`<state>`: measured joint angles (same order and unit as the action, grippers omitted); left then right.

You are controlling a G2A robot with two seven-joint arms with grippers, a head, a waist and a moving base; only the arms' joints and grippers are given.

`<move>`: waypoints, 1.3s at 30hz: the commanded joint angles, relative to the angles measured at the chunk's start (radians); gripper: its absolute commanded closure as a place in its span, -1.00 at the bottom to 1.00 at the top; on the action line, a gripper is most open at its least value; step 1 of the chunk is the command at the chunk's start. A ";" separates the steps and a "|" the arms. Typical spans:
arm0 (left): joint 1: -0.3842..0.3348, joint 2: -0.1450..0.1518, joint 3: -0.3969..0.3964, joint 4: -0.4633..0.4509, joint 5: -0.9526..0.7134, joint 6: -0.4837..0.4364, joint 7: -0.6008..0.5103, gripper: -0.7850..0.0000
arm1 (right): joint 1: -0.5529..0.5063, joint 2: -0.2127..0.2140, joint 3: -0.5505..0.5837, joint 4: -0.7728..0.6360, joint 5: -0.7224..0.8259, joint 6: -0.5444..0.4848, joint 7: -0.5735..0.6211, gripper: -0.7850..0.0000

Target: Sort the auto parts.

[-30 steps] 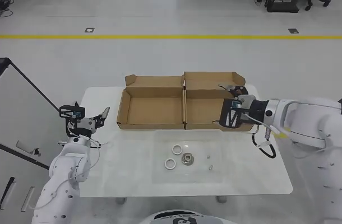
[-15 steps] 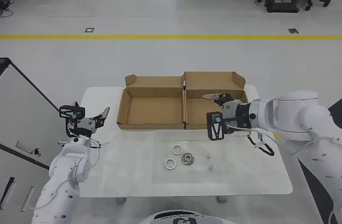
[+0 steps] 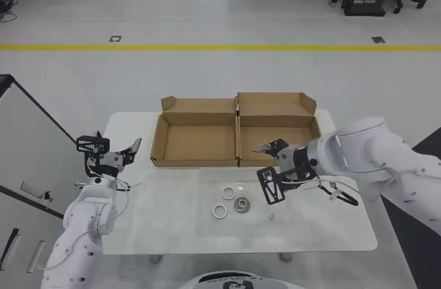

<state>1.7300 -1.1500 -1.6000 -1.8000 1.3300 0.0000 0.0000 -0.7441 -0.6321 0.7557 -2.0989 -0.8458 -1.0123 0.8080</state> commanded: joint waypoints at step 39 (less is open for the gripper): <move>0.000 0.000 0.000 0.000 0.000 0.000 0.000 -1.00 | 0.337 0.008 -0.586 0.103 0.093 0.022 0.022 -0.91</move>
<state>1.7300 -1.1500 -1.6000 -1.8000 1.3300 0.0000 0.0000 -0.4028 -0.6225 0.1700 -2.0038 -0.7451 -0.9875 0.8328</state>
